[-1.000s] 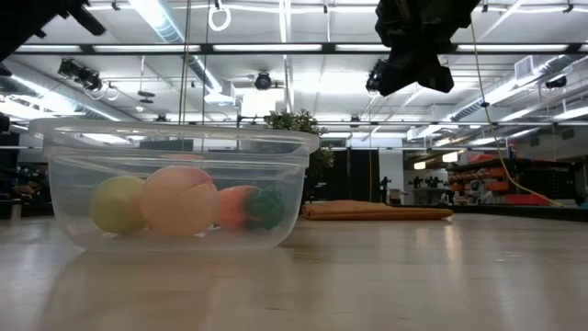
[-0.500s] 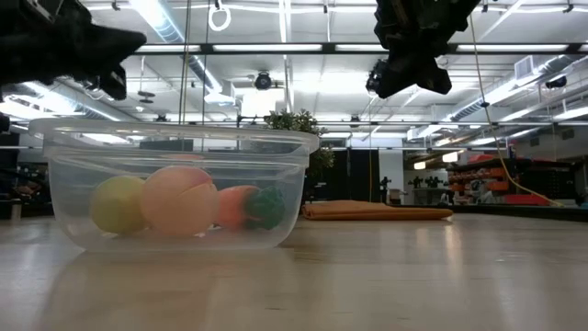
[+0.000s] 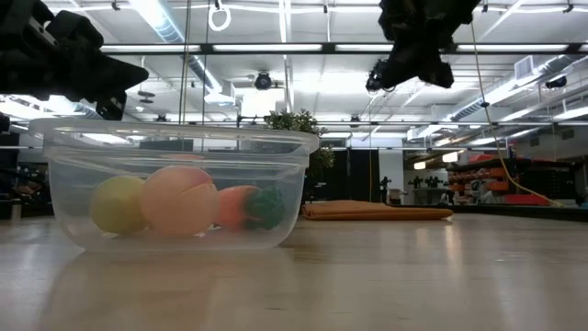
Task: Pick and placing Produce into tupperware
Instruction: Return To Home Position
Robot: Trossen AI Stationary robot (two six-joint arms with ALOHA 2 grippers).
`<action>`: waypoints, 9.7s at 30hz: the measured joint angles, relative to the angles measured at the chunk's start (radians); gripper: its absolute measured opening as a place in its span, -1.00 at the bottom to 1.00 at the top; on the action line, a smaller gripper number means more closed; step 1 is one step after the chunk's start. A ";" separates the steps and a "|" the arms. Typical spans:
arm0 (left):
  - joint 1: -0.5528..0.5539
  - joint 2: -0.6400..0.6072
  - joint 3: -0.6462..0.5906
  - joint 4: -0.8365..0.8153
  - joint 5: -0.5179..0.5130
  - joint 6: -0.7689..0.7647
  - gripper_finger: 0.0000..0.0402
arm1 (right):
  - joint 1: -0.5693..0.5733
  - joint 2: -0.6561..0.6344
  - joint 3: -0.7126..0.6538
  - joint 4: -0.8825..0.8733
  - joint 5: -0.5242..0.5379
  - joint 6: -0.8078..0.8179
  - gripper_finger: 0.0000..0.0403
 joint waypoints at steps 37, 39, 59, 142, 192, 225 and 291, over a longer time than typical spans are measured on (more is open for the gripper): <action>0.001 0.002 -0.001 0.004 -0.001 0.003 -0.85 | 0.022 -0.983 -0.369 -0.116 0.261 -0.051 -1.00; 0.001 0.002 -0.001 0.004 -0.001 0.002 -0.85 | 0.022 -1.043 -0.428 -0.070 0.262 -0.056 -1.00; 0.001 0.002 -0.001 0.010 0.001 0.002 -0.85 | 0.022 -1.210 -0.624 0.431 0.164 -0.269 -1.00; 0.001 0.002 -0.001 0.013 -0.001 0.003 -0.85 | 0.022 -1.086 -1.002 0.650 -0.075 -0.472 -1.00; 0.001 0.002 -0.001 0.013 -0.001 0.002 -0.80 | 0.022 -1.085 -1.000 0.651 -0.074 -0.471 -1.00; 0.001 0.002 -0.001 0.013 -0.001 0.003 -0.86 | 0.022 -1.085 -1.000 0.651 -0.074 -0.471 -1.00; 0.001 0.002 -0.001 0.013 0.000 0.002 -0.85 | 0.022 -1.086 -1.001 0.651 -0.074 -0.471 -1.00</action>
